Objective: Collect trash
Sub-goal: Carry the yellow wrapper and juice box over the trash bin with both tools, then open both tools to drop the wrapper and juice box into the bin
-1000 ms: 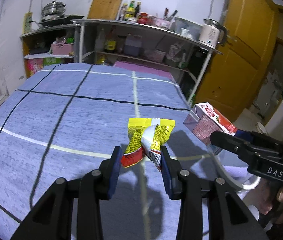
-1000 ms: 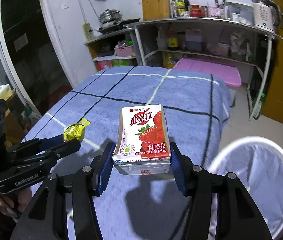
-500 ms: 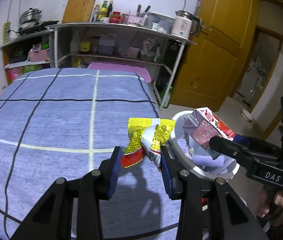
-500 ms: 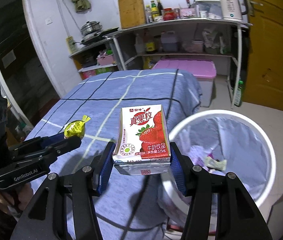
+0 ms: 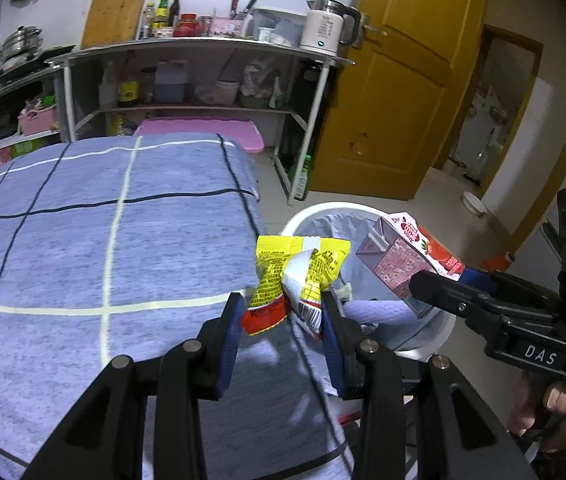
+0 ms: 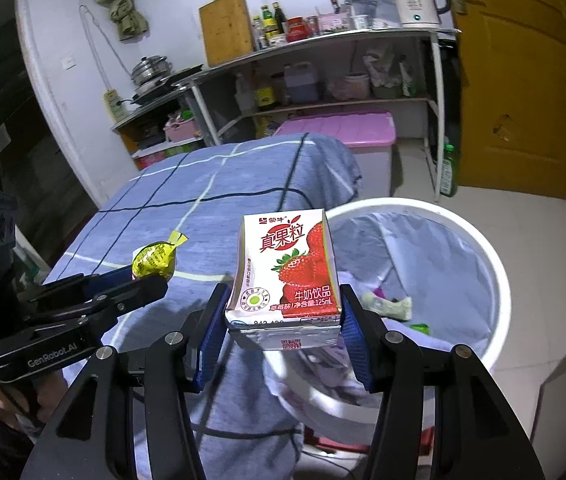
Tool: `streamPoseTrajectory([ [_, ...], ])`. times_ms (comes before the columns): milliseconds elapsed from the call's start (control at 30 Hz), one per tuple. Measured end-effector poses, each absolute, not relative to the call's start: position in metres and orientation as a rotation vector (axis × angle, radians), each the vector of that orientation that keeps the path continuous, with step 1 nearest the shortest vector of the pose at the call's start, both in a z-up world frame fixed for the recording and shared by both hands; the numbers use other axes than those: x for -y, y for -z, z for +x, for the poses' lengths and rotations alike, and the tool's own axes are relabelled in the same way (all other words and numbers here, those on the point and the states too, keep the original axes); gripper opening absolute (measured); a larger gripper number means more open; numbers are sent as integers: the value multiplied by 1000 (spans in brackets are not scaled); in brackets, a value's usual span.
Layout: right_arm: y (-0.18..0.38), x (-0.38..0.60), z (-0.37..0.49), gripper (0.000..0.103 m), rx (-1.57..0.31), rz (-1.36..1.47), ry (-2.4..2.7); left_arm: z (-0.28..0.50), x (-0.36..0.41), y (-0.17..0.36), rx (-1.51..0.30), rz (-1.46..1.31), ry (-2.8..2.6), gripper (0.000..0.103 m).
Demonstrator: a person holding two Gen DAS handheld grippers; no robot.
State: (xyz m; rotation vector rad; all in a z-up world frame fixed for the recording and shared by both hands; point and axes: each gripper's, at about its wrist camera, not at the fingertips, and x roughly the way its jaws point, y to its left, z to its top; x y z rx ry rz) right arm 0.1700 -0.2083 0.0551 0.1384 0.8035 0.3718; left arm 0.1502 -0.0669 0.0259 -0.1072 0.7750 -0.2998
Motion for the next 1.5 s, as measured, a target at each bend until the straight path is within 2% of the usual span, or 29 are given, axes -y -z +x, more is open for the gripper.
streamPoseTrajectory([
  [800, -12, 272, 196, 55, -914, 198, -252, 192, 130, 5, -878, -47, 406, 40],
  [1033, 0, 275, 205, 55, -947, 190, -226, 202, 134, 12, -907, -54, 408, 49],
  [1500, -19, 268, 185, 55, -895, 187, -239, 181, 123, -6, -853, -68, 409, 49],
])
